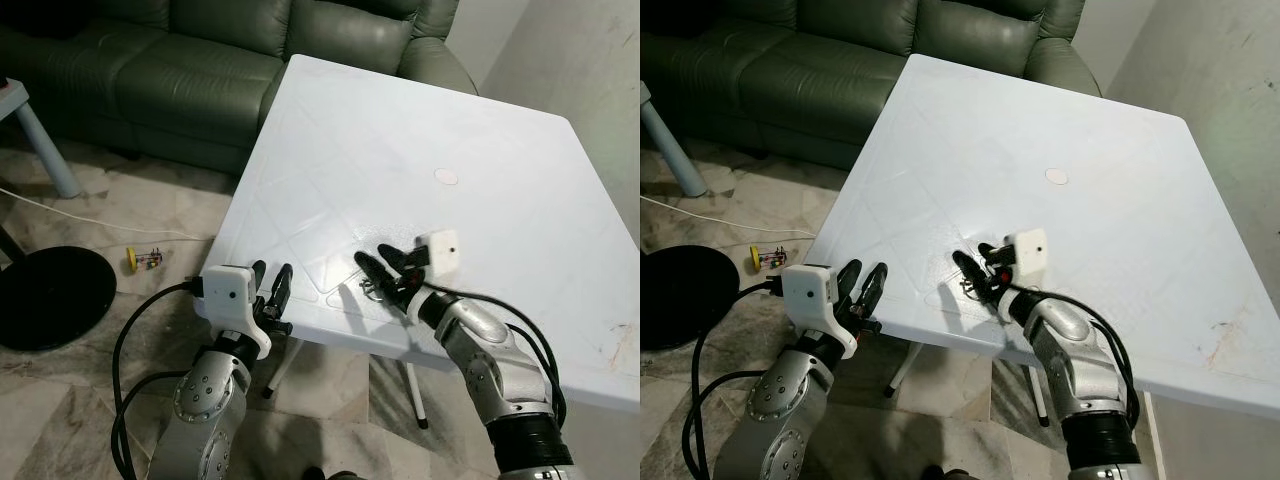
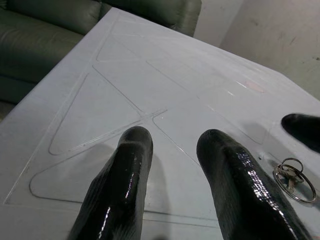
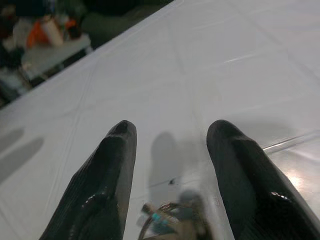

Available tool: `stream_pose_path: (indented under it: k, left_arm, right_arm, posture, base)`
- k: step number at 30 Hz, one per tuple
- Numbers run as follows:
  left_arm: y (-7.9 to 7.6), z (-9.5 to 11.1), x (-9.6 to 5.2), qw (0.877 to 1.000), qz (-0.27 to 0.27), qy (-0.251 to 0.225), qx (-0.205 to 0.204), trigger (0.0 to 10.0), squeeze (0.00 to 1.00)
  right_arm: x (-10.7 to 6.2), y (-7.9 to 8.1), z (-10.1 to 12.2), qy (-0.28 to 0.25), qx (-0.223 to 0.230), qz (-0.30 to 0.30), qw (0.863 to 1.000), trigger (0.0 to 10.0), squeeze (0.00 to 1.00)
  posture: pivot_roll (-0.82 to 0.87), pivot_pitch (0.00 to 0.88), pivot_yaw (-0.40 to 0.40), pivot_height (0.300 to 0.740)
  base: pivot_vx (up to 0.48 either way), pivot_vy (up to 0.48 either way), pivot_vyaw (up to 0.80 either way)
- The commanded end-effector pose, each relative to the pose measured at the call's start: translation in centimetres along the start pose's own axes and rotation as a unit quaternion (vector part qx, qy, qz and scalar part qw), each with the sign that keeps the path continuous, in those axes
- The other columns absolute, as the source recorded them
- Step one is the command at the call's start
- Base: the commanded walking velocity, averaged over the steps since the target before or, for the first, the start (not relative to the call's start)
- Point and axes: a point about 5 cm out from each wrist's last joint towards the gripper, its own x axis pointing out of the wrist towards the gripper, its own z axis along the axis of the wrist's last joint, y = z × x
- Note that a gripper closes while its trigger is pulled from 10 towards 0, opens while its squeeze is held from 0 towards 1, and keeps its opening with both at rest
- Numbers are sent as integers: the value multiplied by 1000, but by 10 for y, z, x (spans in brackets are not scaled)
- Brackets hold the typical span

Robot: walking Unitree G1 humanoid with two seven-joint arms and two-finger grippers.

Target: Hang keys on a hook

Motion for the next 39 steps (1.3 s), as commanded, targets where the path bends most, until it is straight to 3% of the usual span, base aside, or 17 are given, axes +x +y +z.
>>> stream_pose_path:
  k: [1, 7, 24, 25, 26, 27, 28, 29, 36, 37, 39]
  left_arm:
    - [-9, -1, 2, 1000, -10, -1, -10, 10000, 0]
    - [-9, -1, 2, 1000, -11, -1, -10, 10000, 0]
    - [-9, 0, 2, 1000, -10, -2, -10, 10000, 0]
    - [-9, 0, 2, 1000, -9, -3, -10, 10000, 0]
    - [-9, 0, 2, 1000, -9, -3, -10, 10000, 0]
    - [-9, 0, 2, 1000, -9, -3, -10, 10000, 0]
    - [-9, 0, 2, 1000, -9, -3, -10, 10000, 0]
    - [-9, 0, 2, 1000, -9, -3, -10, 10000, 0]
    - [-9, 1, 2, 1000, -8, -3, -11, 10000, 0]
    - [-9, 1, 2, 1000, -8, -3, -11, 10000, 0]
    - [-9, 1, 2, 1000, -8, -3, -11, 10000, 0]
  right_arm:
    - [-3, -10, 3, -3, -3, -21, 1000, 10000, 0]
    - [-8, -15, -7, 42, -47, -16, 998, 10000, 0]
    - [-14, -13, -17, 77, -72, 19, 994, 9804, 0]
    - [-14, -14, -17, 78, -71, 16, 994, 8824, 0]
    - [-14, -15, -17, 79, -70, 15, 994, 4353, 0]
    - [-14, -16, -17, 79, -71, 14, 994, 3216, 0]
    - [-14, -16, -17, 79, -71, 13, 994, 3216, 0]
    - [-14, -16, -16, 76, -69, 13, 995, 0, 0]
    - [-14, -18, -15, 78, -76, 9, 994, 235, 0]
    - [-14, -18, -15, 78, -78, 9, 994, 1451, 0]
    - [-14, -18, -15, 77, -78, 9, 994, 1608, 0]
  posture:
    - [187, 122, -169, 740]
    - [186, 123, -168, 740]
    - [186, 129, -166, 740]
    - [186, 129, -166, 740]
    - [186, 131, -166, 740]
    - [186, 131, -166, 740]
    - [186, 133, -167, 740]
    - [186, 133, -167, 740]
    - [185, 136, -167, 740]
    - [185, 138, -167, 740]
    - [186, 139, -167, 740]
  base:
    - [0, 0, 0]
    - [0, 0, 0]
    - [0, 0, 0]
    - [0, 0, 0]
    - [0, 0, 0]
    - [0, 0, 0]
    - [0, 0, 0]
    - [0, 0, 0]
    - [0, 0, 0]
    - [0, 0, 0]
    - [0, 0, 0]
